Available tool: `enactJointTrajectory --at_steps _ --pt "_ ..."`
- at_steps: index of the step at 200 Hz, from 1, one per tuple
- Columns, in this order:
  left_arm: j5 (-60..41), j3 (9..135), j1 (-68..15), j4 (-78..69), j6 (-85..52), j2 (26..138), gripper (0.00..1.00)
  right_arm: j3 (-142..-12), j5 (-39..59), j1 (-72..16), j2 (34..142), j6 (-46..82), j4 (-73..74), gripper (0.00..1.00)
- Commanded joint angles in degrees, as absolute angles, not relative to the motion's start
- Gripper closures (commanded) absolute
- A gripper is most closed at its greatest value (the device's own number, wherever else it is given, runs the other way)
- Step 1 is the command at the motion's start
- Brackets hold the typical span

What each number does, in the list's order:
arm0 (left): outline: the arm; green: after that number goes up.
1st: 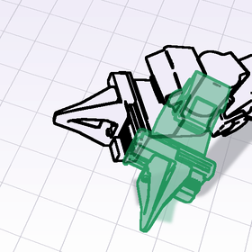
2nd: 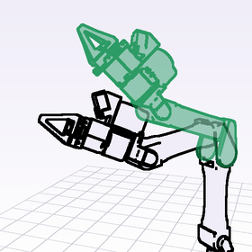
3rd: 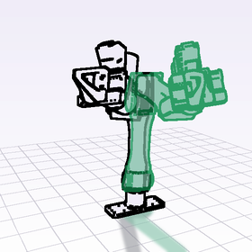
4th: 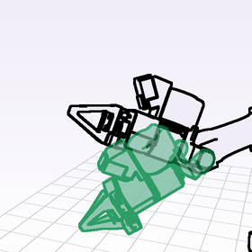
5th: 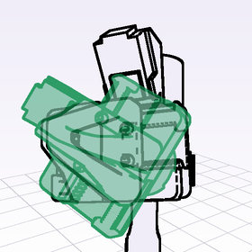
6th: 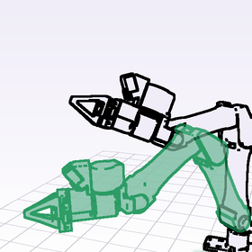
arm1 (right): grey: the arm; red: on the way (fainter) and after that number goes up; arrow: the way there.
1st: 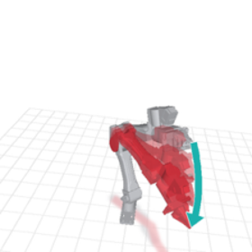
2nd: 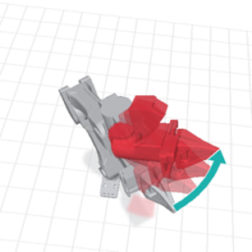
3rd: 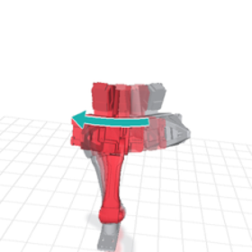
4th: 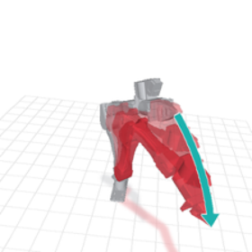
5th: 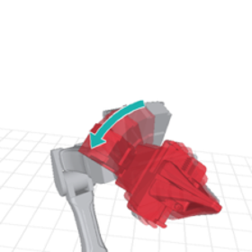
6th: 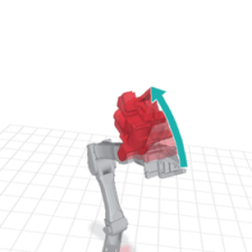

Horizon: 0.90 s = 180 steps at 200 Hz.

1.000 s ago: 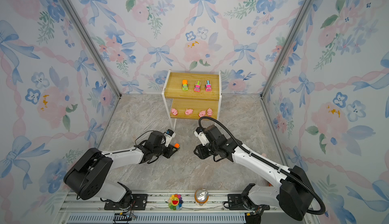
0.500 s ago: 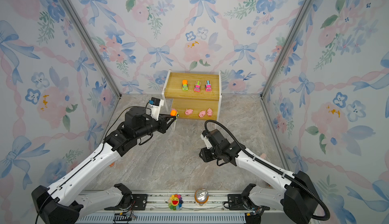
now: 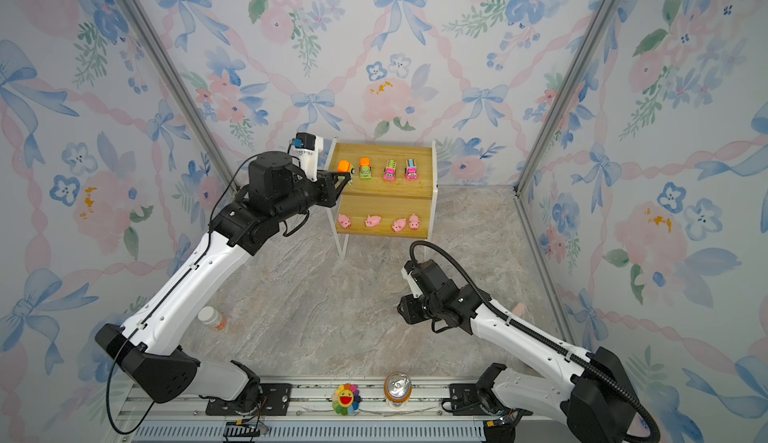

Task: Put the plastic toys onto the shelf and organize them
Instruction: 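Lift the mixer truck with the left gripper while the right arm draws back, then lower the mixer truck beside the other mixer truck on the upper tier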

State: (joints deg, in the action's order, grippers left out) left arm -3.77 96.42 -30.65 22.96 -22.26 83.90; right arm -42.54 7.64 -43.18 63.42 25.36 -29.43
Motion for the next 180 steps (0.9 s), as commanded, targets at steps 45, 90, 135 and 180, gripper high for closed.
enactJointTrajectory --at_steps 45,90,135,180 --pt "5.77 103.48 -30.39 28.15 -19.78 88.30 0.76 -39.84 5.27 -43.28 58.09 25.51 -32.59 0.59" --pt "9.46 104.85 -31.37 28.14 -17.37 90.79 0.74 -39.64 5.19 -42.64 55.91 24.45 -34.55 0.59" --pt "9.65 105.73 -31.55 28.39 -15.80 93.36 0.74 -38.92 5.46 -41.54 54.32 24.24 -34.99 0.58" --pt "11.73 107.04 -31.82 28.32 -14.33 94.87 0.74 -38.85 6.06 -40.64 54.63 23.89 -34.86 0.58"
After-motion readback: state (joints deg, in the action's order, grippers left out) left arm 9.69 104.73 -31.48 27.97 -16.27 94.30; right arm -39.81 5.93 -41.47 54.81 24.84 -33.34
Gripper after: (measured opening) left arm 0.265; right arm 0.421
